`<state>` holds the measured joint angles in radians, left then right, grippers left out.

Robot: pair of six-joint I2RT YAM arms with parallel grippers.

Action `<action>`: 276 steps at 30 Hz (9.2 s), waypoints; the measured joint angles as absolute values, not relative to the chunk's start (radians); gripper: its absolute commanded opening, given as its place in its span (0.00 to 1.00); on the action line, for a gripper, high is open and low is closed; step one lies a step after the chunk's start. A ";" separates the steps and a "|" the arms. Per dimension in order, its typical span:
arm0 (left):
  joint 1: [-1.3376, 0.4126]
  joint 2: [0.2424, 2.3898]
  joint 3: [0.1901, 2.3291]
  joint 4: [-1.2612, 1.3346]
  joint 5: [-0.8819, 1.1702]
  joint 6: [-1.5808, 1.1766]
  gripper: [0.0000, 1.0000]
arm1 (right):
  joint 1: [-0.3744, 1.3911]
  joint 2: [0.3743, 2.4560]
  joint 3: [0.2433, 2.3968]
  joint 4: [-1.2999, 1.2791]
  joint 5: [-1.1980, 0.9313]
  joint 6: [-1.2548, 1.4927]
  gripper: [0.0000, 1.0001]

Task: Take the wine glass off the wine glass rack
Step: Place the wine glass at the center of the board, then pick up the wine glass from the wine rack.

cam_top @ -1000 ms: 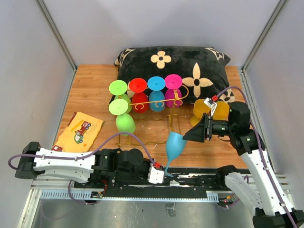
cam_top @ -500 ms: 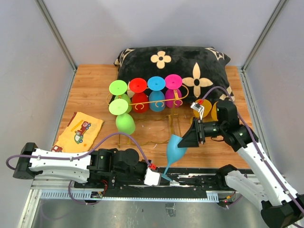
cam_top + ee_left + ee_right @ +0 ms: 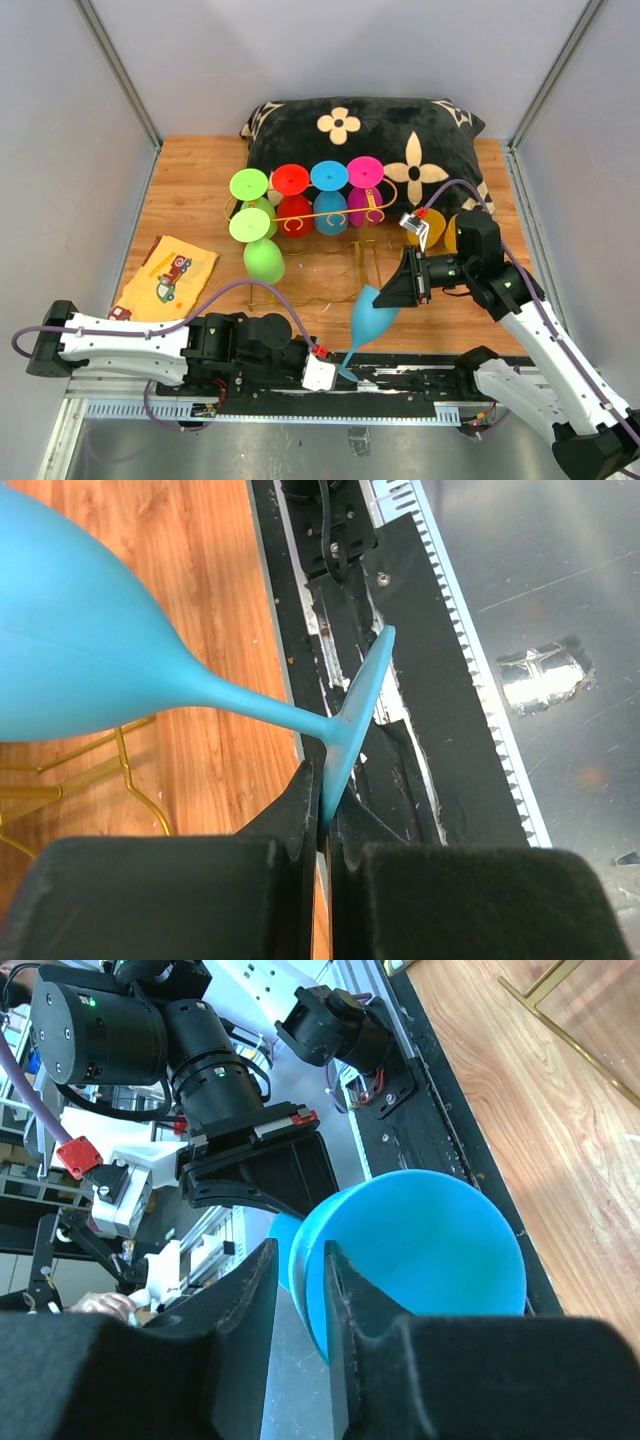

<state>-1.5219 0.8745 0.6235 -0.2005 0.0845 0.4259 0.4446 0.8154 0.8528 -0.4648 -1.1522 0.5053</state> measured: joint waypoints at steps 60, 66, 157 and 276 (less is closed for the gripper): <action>-1.521 0.907 0.611 0.104 -0.417 -0.347 1.00 | 0.545 0.729 0.813 -0.662 0.086 0.282 0.01; -1.521 0.900 0.611 0.104 -0.436 -0.403 1.00 | 0.614 0.796 0.752 -0.527 0.182 0.282 0.03; -1.181 0.851 1.328 -0.612 -0.836 -0.466 1.00 | 0.617 0.383 0.754 -0.562 0.097 0.547 0.70; -0.740 0.527 0.924 -0.491 -0.451 -0.888 0.22 | 0.617 0.319 0.794 -0.638 0.125 0.595 0.71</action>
<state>-0.7399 0.5270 0.9237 -0.4911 -0.4511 -0.8883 0.6170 0.3187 0.7940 -0.6380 0.1246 0.5953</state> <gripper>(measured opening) 0.261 0.712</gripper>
